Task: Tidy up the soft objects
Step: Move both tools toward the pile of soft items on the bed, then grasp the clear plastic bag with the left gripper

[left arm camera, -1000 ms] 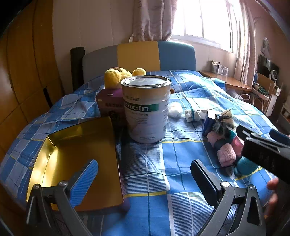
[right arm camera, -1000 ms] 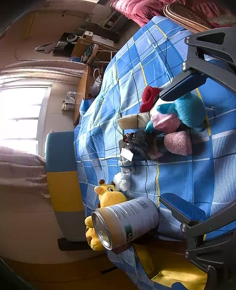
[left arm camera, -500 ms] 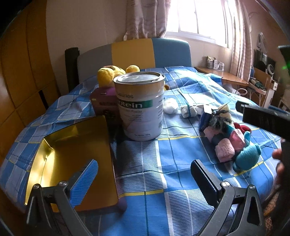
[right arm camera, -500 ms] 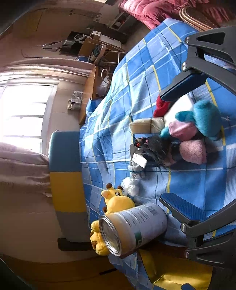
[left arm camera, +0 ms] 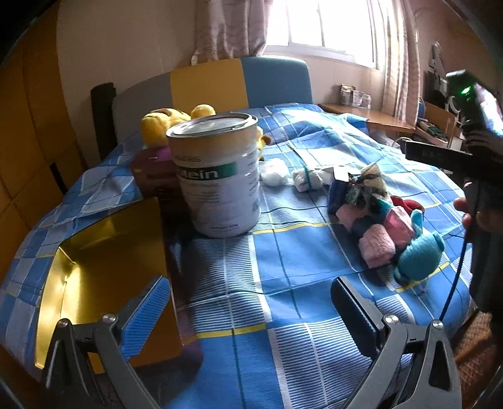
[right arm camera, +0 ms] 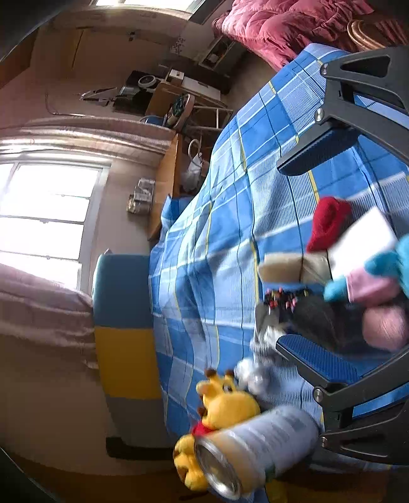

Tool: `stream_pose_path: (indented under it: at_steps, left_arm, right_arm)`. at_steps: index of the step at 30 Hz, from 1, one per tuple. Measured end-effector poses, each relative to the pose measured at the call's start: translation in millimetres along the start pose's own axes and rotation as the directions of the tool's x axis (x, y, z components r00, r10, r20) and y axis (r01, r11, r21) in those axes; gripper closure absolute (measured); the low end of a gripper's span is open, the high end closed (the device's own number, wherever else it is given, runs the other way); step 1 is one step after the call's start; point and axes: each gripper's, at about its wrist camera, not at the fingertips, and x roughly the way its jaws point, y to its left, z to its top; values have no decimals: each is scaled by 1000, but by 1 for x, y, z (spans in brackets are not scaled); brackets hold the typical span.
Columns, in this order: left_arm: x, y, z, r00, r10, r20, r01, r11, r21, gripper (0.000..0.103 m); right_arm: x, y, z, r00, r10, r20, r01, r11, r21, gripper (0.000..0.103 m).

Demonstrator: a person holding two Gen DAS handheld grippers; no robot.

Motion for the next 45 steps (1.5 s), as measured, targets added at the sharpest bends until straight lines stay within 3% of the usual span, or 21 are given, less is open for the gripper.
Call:
stream_pose_path:
  at_steps: [11,24,29,32,34,39,42,45]
  left_arm:
    - [14,-14,1,999,-30,-45,31,999,23,0]
    - [22,-27,3,996,-51,-78,54,997,49,0]
    - [26,-34,9,992,-90,-90,96,993,65,0]
    - [33,-40,17,982,-151,-115,160,984,72,1]
    - [39,-46,28,967,-213,-139,226,971,83,8]
    - [49,-60,69,951,-281,-125,295,949,109,18]
    - [63,-65,104,949,-294,-112,305,947,100,27]
    - [86,-72,140,950,-285,-127,297,951,86,45]
  right_arm:
    - [26,-42,-12,994,60,-95,-38,976,213,0]
    - [32,-52,-17,989,73,-132,-35,961,274,0]
    - [32,-57,-17,988,80,-133,-37,953,301,0]
    - [33,-60,-17,987,82,-136,-35,948,318,0]
    - [33,-63,-18,987,85,-138,-35,943,331,0]
    - [32,-69,-18,986,102,-130,-48,930,365,0]
    - [30,-73,-19,986,115,-120,-61,920,387,0]
    - [29,-75,-19,986,123,-110,-69,912,404,0]
